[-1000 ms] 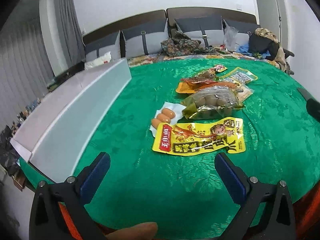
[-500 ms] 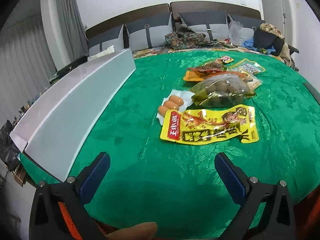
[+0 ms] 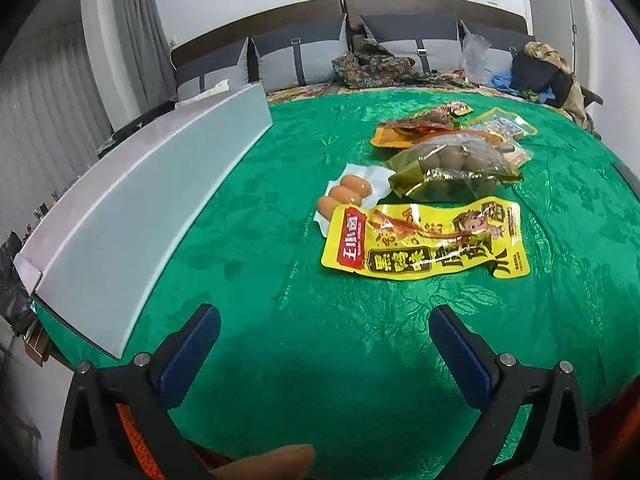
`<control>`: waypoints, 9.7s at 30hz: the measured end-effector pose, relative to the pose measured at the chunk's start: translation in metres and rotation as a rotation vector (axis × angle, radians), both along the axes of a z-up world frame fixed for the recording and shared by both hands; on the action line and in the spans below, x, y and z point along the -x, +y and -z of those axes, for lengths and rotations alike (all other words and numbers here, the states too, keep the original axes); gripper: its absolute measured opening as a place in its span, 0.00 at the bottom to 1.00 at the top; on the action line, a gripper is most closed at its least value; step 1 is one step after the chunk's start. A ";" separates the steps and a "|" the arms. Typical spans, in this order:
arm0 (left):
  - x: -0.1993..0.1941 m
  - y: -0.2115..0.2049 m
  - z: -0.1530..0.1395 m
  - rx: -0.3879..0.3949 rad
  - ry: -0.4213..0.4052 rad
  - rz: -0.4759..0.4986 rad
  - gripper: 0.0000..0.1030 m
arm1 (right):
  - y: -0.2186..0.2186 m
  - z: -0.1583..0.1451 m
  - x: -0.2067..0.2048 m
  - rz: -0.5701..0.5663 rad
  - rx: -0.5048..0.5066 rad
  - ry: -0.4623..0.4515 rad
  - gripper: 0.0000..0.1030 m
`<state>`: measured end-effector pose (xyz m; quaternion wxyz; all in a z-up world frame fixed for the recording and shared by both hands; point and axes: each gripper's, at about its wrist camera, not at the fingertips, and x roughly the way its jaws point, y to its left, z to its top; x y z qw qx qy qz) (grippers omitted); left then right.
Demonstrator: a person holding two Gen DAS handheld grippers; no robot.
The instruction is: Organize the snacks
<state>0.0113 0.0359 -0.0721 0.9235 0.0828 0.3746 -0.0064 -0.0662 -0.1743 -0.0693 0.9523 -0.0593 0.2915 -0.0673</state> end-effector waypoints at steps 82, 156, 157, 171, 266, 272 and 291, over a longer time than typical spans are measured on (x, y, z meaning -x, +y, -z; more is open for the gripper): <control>-0.025 0.021 0.026 0.140 0.187 0.004 1.00 | -0.035 0.070 -0.025 0.093 -0.197 0.297 0.89; -0.108 -0.051 -0.031 -0.049 0.272 0.614 1.00 | -0.037 0.070 -0.026 0.097 -0.197 0.298 0.89; -0.113 -0.052 -0.029 -0.038 0.283 0.599 1.00 | -0.037 0.070 -0.026 0.098 -0.198 0.298 0.89; -0.112 -0.064 -0.004 0.014 0.376 0.546 1.00 | -0.036 0.070 -0.026 0.098 -0.198 0.297 0.89; -0.088 0.130 -0.058 0.449 0.229 0.035 0.39 | 0.122 0.015 -0.217 -0.613 -0.220 0.662 0.00; -0.085 0.133 -0.055 0.470 0.235 0.020 0.39 | 0.130 0.024 -0.206 -0.620 -0.109 0.706 0.67; -0.076 0.190 -0.110 0.597 0.128 -0.040 0.39 | 0.066 -0.016 -0.227 -0.500 -0.796 0.747 0.47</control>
